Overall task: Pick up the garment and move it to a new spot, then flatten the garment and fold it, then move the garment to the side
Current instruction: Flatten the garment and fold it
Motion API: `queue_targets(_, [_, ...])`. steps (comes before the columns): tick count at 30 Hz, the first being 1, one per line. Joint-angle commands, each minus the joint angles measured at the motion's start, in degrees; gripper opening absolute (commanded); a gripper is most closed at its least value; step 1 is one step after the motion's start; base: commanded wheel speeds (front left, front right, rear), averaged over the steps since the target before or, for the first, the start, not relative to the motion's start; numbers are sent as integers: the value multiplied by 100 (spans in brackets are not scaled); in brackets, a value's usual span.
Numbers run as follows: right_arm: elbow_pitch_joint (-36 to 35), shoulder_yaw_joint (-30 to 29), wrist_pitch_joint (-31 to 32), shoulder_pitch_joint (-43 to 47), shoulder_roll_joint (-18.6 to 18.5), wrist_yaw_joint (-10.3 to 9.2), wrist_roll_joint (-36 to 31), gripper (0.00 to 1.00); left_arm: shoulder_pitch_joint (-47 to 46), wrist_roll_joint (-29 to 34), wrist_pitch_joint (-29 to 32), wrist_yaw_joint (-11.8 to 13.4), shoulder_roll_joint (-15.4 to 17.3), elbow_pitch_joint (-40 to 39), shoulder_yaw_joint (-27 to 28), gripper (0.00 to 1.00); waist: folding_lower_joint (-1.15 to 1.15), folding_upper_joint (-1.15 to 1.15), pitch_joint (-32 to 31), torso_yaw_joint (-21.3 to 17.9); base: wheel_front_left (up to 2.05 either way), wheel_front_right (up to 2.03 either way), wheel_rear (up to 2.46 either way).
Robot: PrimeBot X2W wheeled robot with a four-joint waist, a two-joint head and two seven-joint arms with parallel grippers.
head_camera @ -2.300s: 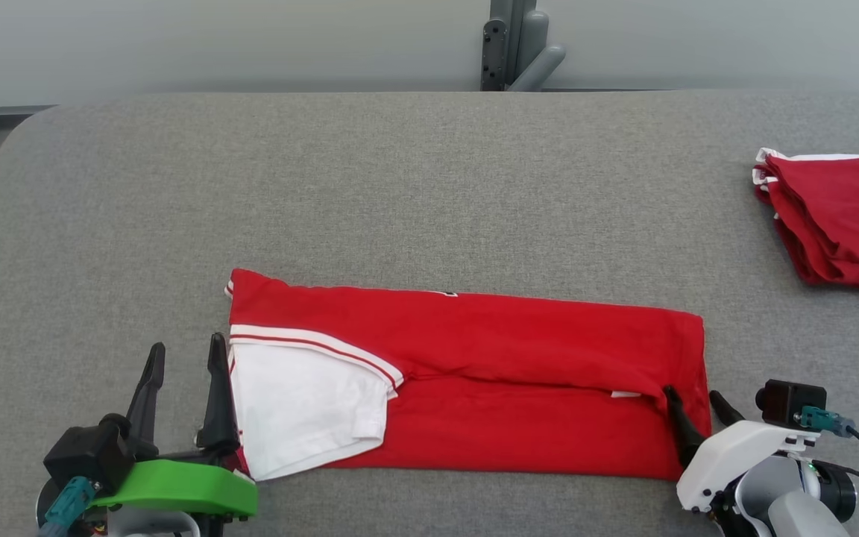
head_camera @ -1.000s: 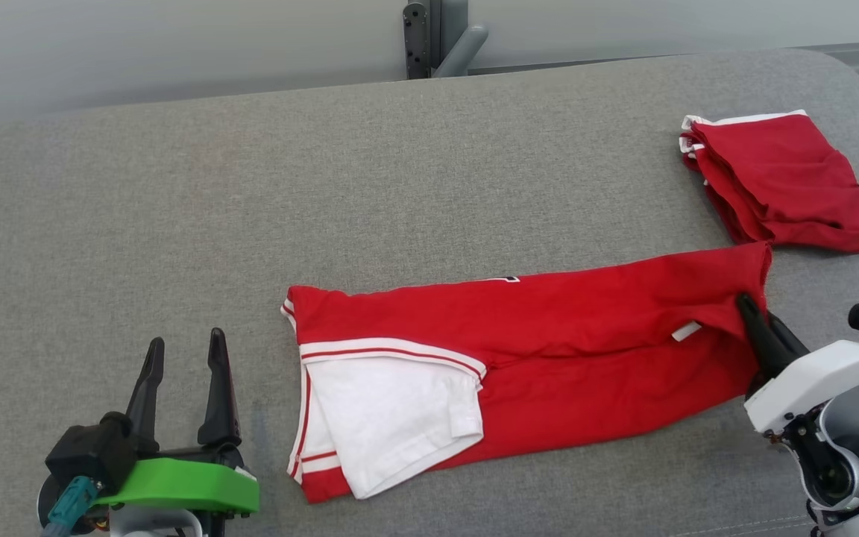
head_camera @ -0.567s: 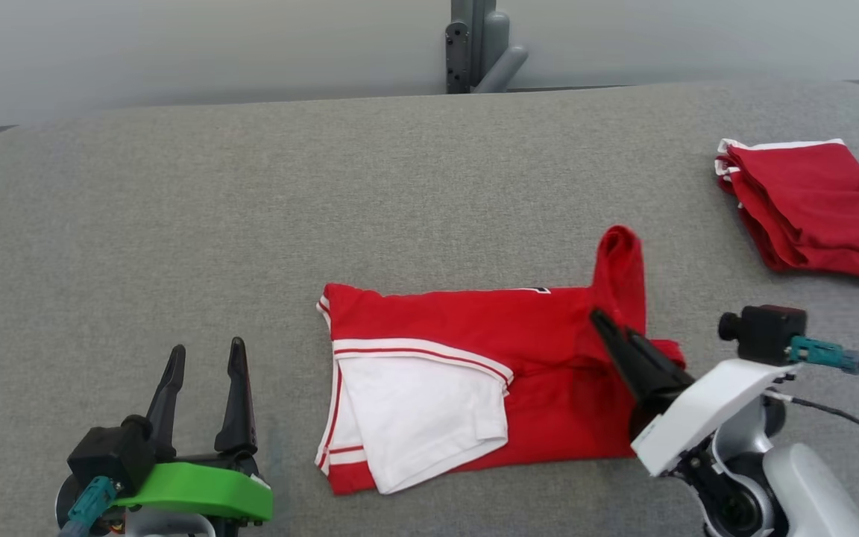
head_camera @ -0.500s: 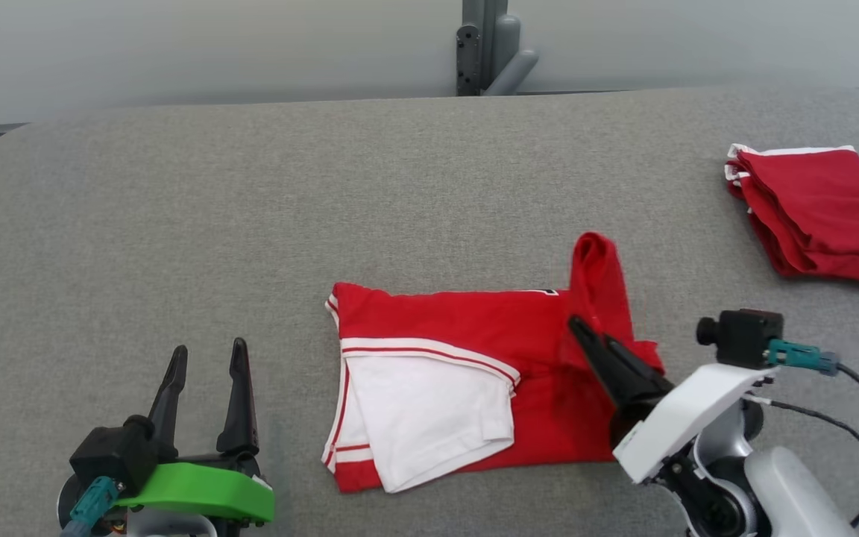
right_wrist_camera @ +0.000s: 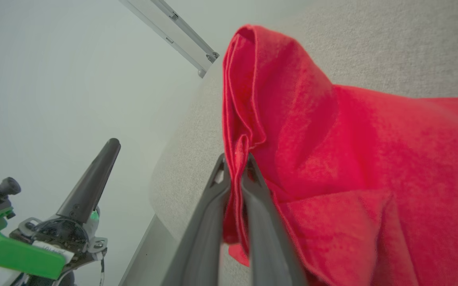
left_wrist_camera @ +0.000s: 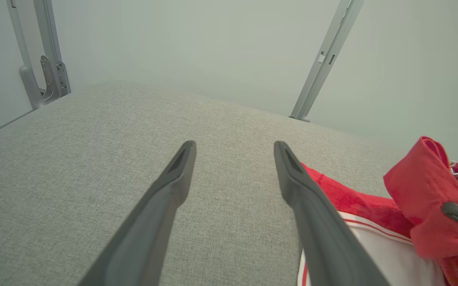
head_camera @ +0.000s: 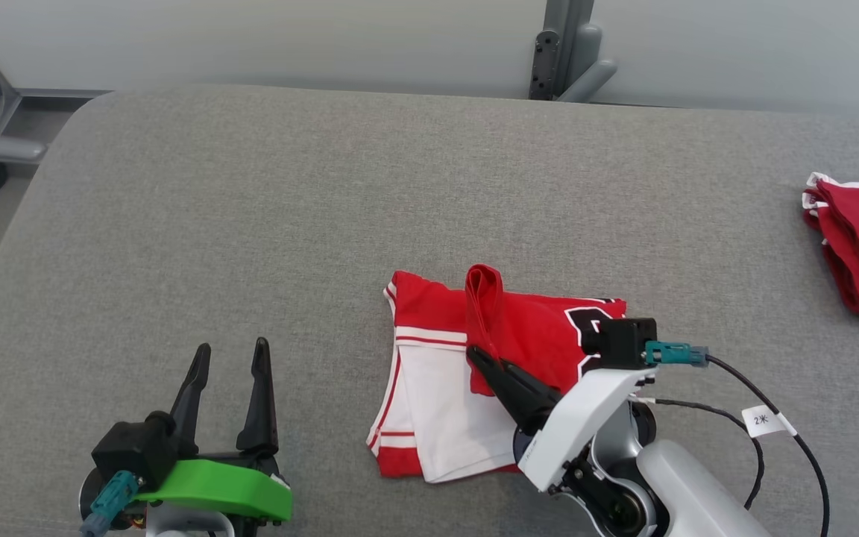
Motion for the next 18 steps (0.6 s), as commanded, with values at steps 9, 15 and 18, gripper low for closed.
queue_targets(9, [1161, 425, -488, -718, 128, 1, 389, 0, -221, 88, -37, -59, -83, 108, -49, 100, 0, 17, 108, 259, 0, 0, 0])
queue_targets(15, [1719, 852, -776, -1118, 135, 1, 838, 11, -262, 96, -55, -88, -130, 176, -68, 100, 0, 17, 121, 320, 0, 0, 0])
queue_targets(18, [1850, 1104, -964, -1273, 135, 1, 1064, 100, -284, 93, -59, -112, -135, 214, -69, 100, 0, 17, 119, 326, 0, 0, 0])
